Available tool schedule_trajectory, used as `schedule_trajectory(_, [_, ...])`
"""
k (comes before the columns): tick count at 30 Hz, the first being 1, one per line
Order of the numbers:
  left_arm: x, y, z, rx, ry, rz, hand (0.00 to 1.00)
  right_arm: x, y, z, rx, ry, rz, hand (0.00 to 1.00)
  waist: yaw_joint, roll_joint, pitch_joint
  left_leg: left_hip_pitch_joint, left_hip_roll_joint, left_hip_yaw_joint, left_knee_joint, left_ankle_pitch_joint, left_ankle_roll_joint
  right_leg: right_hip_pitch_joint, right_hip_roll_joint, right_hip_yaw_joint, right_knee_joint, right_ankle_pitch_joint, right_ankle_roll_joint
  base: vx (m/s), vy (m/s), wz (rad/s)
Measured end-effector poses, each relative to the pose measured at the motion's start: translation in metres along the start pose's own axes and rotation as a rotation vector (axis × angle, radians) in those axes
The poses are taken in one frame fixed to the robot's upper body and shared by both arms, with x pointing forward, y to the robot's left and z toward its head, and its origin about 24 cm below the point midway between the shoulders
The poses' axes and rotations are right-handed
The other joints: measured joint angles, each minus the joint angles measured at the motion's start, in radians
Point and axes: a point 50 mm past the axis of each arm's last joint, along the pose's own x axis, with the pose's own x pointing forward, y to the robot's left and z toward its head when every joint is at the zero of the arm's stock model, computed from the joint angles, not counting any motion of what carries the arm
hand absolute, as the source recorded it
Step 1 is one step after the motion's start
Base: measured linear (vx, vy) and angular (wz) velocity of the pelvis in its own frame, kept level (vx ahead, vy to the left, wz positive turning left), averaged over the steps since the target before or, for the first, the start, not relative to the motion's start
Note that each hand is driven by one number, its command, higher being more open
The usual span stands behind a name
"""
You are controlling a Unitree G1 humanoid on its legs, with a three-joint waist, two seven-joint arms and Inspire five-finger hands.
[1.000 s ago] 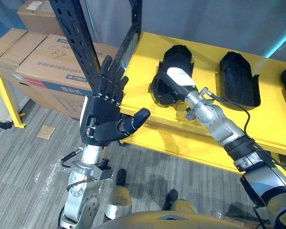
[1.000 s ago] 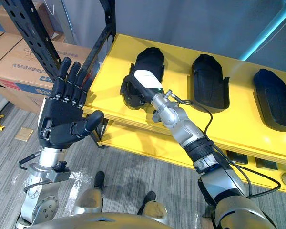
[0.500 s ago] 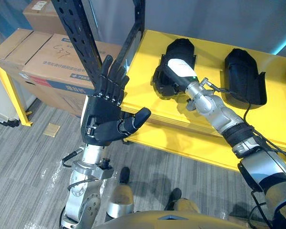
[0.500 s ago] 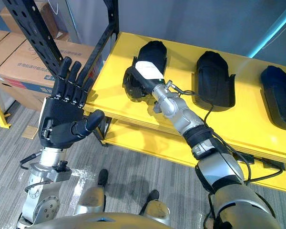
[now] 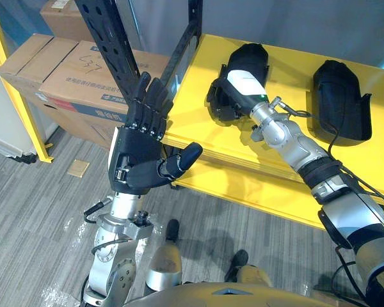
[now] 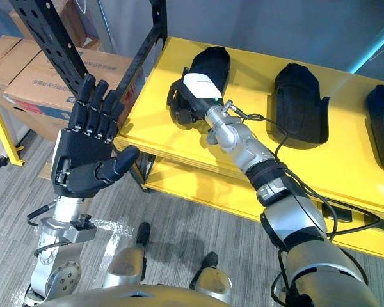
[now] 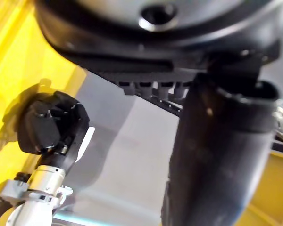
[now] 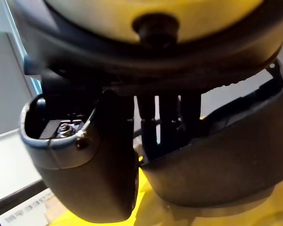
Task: Walk over and take three plastic housings, then place them on the shelf
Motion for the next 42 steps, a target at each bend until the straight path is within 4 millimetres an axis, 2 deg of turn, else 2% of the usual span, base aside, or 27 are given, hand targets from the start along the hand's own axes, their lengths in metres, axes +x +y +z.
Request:
schedule_trajectory(4, [0.005,-0.001,0.001,0.001,-0.017,-0.016,1.00,0.000,0.000,0.000,0.000,0.000,0.000,0.00,-0.001,0.000,0.000,0.000,0.000,0.001,0.000,0.000,0.000,-0.001,0.000,0.001,0.000,0.000,0.000,0.00,0.000,0.00])
schedule_trajectory(5, [0.006,-0.001,0.002,0.001,-0.020,-0.019,1.00,0.000,0.000,0.000,0.000,-0.001,-0.001,1.00,-0.002,0.000,0.000,0.001,0.000,0.002,0.000,0.000,0.000,-0.001,0.000,0.002,0.000,0.000,0.000,0.00,0.000,0.00])
schedule_trajectory(16, [0.005,-0.006,-0.002,-0.019,-0.007,-0.034,1.00,-0.002,0.002,0.005,0.004,-0.019,0.018,1.00,-0.011,0.000,0.000,0.020,0.001,0.027,0.000,-0.004,-0.001,0.001,-0.001,0.027,0.001,0.002,0.002,0.00,-0.003,-0.06])
schedule_trajectory(27, [0.005,-0.007,-0.005,-0.028,0.019,-0.042,1.00,-0.021,0.014,0.010,0.033,-0.055,0.062,1.00,-0.021,0.001,-0.007,0.036,0.002,0.046,-0.002,-0.005,-0.003,0.005,-0.001,0.046,-0.001,0.004,0.004,-0.01,-0.011,-0.05])
schedule_trajectory(33, [0.000,-0.006,-0.015,-0.037,0.074,-0.036,1.00,-0.035,0.033,0.012,0.066,-0.066,0.113,1.00,-0.031,0.001,-0.063,0.036,0.003,0.055,-0.004,-0.011,-0.003,0.008,0.002,0.051,-0.021,0.009,0.009,-0.01,-0.004,-0.02])
schedule_trajectory(39, [0.000,-0.006,-0.015,-0.038,0.077,-0.035,1.00,-0.038,0.032,0.021,0.034,-0.109,0.085,1.00,-0.040,0.001,-0.090,0.037,0.003,0.062,-0.004,-0.010,-0.003,0.010,0.004,0.054,-0.033,0.019,0.009,-0.01,-0.011,-0.03])
schedule_trajectory(42, [-0.001,-0.008,-0.017,-0.048,0.082,-0.038,1.00,-0.036,0.029,0.024,-0.013,-0.118,0.010,1.00,-0.039,0.002,-0.109,0.040,0.003,0.061,-0.004,-0.010,-0.003,0.016,0.005,0.054,-0.041,0.022,0.010,0.00,0.000,0.00])
